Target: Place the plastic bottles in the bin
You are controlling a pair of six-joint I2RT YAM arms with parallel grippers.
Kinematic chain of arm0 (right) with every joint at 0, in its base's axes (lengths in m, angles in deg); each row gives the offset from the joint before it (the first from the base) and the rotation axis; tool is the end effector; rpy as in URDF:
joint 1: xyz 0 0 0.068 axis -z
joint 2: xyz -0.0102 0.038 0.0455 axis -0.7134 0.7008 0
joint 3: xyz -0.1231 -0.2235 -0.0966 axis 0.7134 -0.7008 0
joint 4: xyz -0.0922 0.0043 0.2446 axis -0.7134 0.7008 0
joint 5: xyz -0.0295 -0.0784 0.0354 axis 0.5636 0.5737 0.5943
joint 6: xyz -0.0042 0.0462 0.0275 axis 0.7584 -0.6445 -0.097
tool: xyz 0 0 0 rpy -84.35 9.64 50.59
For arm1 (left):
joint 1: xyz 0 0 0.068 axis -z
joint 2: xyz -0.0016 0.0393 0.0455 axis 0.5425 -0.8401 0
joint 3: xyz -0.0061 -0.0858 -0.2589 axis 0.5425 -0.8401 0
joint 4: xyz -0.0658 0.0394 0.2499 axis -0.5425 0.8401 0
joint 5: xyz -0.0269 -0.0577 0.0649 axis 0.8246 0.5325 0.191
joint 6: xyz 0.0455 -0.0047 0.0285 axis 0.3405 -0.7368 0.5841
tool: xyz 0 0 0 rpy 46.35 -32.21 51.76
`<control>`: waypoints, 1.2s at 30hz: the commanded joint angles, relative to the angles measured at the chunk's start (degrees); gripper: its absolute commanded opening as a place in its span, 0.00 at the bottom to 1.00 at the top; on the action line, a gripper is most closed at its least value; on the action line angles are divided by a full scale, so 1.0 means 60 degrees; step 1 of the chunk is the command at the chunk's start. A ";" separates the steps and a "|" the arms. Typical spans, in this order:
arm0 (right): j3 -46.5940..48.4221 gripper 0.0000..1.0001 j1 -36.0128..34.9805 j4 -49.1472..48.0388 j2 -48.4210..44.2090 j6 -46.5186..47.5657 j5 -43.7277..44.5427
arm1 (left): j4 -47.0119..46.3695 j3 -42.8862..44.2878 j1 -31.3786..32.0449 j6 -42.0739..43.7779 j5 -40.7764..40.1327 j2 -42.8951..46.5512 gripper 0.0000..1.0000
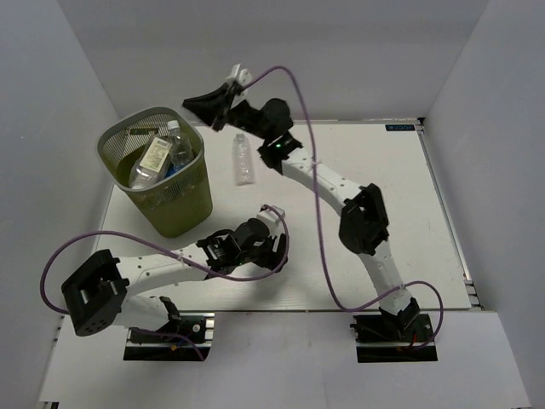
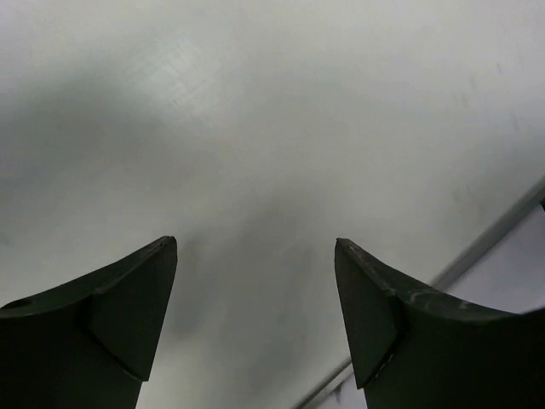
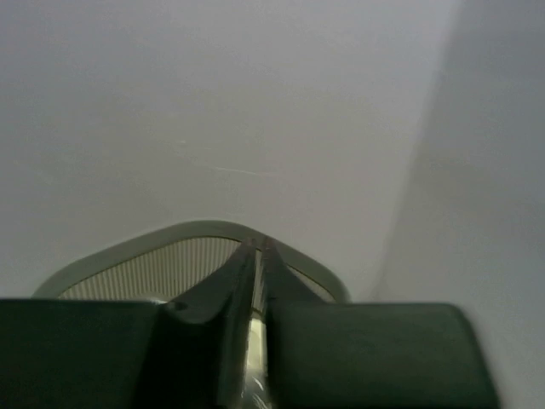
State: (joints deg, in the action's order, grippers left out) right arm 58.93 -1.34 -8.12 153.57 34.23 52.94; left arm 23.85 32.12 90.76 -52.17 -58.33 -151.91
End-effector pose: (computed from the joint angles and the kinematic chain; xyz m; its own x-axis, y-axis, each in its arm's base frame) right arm 0.3467 0.3960 0.4183 0.2416 0.5232 -0.8172 -0.9665 0.2055 -0.1541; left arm 0.1396 -0.2169 0.1974 -0.6662 0.2776 -0.6922 0.5862 0.7686 -0.2559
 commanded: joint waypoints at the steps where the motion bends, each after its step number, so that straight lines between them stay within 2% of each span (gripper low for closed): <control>1: -0.0840 0.03 0.1272 0.0696 -0.2256 0.0788 0.1571 | -0.0227 0.1031 0.0016 -0.0229 -0.2397 -0.0365 0.84; 2: -0.1367 0.00 0.1478 0.1428 -0.2490 0.0963 0.1869 | -0.0328 0.1223 0.0016 -0.0229 -0.2735 -0.0526 0.86; 4: -0.1751 0.00 0.2328 0.2879 -0.3311 0.1872 0.2514 | -0.0329 0.2013 -0.0100 -0.0229 -0.3819 -0.1228 0.96; 6: -0.1768 0.01 0.3348 0.5333 -0.3576 0.2295 0.3099 | 0.0020 0.3252 -0.0101 -0.0432 -0.4960 -0.1945 1.00; 7: -0.1710 0.23 0.3616 0.5999 -0.3635 0.2603 0.3494 | 0.0414 0.3827 -0.0188 -0.0579 -0.5472 -0.2906 1.00; 8: -0.1608 0.39 0.3909 0.7948 -0.3606 0.2649 0.3672 | 0.1361 0.4441 -0.0189 -0.0667 -0.6347 -0.3467 1.00; 9: -0.1433 0.47 0.4855 0.8650 -0.3591 0.2708 0.3674 | 0.1936 0.5825 -0.0189 -0.0668 -0.6733 -0.4067 1.00; 10: -0.1416 0.48 0.5183 0.9251 -0.3432 0.2737 0.3630 | 0.2695 0.6608 -0.0276 -0.1350 -0.7216 -0.4682 1.00; 11: -0.1474 0.35 0.5476 1.0722 -0.3416 0.2723 0.3500 | 0.3544 0.7442 -0.0277 -0.1603 -0.7844 -0.5935 1.00; 12: -0.1663 0.00 0.6436 1.1186 -0.3430 0.2723 0.3324 | 0.4669 0.8944 -0.0378 -0.1606 -0.8140 -0.6513 1.00; 13: -0.1825 0.00 0.6736 1.1510 -0.3619 0.2767 0.3119 | 0.5145 0.9612 -0.0481 -0.1910 -0.8375 -0.7012 1.00; 14: -0.2841 0.00 0.7029 1.1992 -0.3780 0.2825 0.2305 | 0.5367 1.0590 -0.0569 -0.1913 -0.8494 -0.7409 1.00; 16: -0.3901 0.00 0.7981 1.1633 -0.4526 0.2855 0.1656 | 0.5691 1.1256 -0.0977 -0.2058 -0.8495 -0.8172 1.00; 17: -0.5516 0.00 0.8318 1.1181 -0.5152 0.2985 0.1333 | 0.5778 1.1752 -0.1154 -0.2147 -0.8350 -0.8319 1.00; 19: -0.6436 0.00 0.8452 1.0710 -0.6122 0.3323 0.1140 | 0.6115 1.2340 -0.1505 -0.2249 -0.7999 -0.8830 1.00; 20: -0.7267 0.00 0.8583 1.0577 -0.6981 0.3498 0.1082 | 0.6334 1.3199 -0.1812 -0.2250 -0.7997 -0.9066 1.00; 22: -0.8559 0.00 0.8658 1.0225 -0.7427 0.3587 0.0759 | 0.7109 1.4213 -0.2063 -0.2120 -0.7881 -0.9592 1.00; 23: -0.8797 0.00 0.8774 1.0210 -0.7879 0.3631 0.0730 | 0.7373 1.5277 -0.2325 -0.2118 -0.7880 -1.0132 1.00; 26: -0.9559 0.00 0.8921 1.0253 -0.8234 0.3559 0.0584 | 0.7392 1.6324 -0.2663 -0.1375 -0.7792 -1.0619 1.00; 30: -1.0029 0.00 0.9097 1.0399 -0.8483 0.3383 0.0349 | 0.7638 1.6050 -0.3482 -0.1341 -0.7660 -1.0534 1.00; 32: -1.0102 0.00 0.9156 1.0444 -0.8484 0.3353 0.0334 | 0.7918 1.5466 -0.3703 -0.1430 -0.7821 -1.0314 1.00; 36: -1.0176 0.00 0.9215 1.0503 -0.8455 0.3193 0.0115 | 0.6690 1.3811 -0.4143 -0.0541 -0.7851 -0.9508 1.00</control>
State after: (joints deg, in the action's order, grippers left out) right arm -1.72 53.56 55.55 102.71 54.21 55.81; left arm 66.54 119.27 66.96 -59.71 -104.51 -215.47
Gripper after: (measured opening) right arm 0.005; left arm 0.998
